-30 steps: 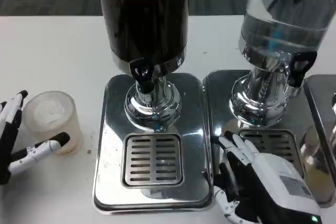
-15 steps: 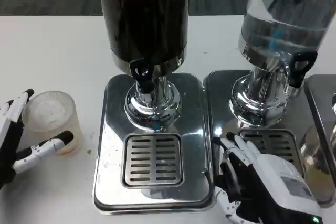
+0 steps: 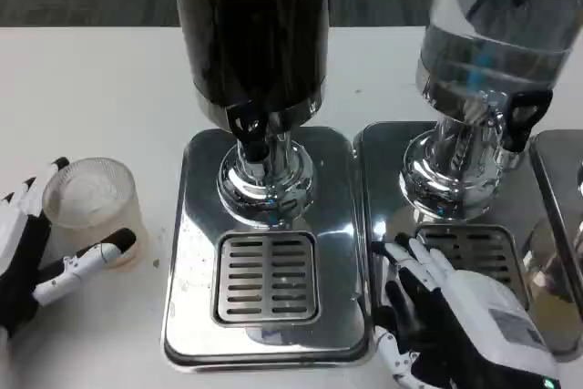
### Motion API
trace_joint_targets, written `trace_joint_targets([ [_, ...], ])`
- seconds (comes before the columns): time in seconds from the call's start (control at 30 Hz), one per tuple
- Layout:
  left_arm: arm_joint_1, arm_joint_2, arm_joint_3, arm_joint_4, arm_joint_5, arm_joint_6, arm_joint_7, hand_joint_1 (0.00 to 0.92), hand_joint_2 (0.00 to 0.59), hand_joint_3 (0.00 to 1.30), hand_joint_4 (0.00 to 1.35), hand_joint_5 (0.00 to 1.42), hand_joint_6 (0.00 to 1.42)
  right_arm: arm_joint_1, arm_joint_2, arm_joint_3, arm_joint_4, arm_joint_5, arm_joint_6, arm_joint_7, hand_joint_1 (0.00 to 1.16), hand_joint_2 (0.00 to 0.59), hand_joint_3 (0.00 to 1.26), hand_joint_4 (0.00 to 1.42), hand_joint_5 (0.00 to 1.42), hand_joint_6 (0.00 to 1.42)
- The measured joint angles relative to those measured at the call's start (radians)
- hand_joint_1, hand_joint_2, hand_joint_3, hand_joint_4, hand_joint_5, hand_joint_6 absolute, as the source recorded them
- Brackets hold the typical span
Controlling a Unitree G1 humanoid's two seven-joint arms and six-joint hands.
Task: Grasp the cup under the faucet to collect the drink, then remove the cup.
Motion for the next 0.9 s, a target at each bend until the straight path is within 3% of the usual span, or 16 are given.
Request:
trace_joint_targets([
  [0.77, -0.003, 0.010, 0.001, -0.014, -0.038, -0.035, 0.000, 0.000, 0.061, 0.00, 0.00, 0.00, 0.00, -0.003, 0.013, 0.015, 0.006, 0.000, 0.005, -0.001, 0.51, 0.586, 0.10, 0.00, 0.00, 0.08],
  [0.9, -0.003, 0.013, 0.001, -0.024, -0.037, -0.035, 0.000, 0.035, 0.058, 0.00, 0.00, 0.00, 0.01, -0.003, 0.013, 0.015, 0.006, 0.000, 0.008, -0.001, 0.51, 0.586, 0.10, 0.00, 0.00, 0.08],
])
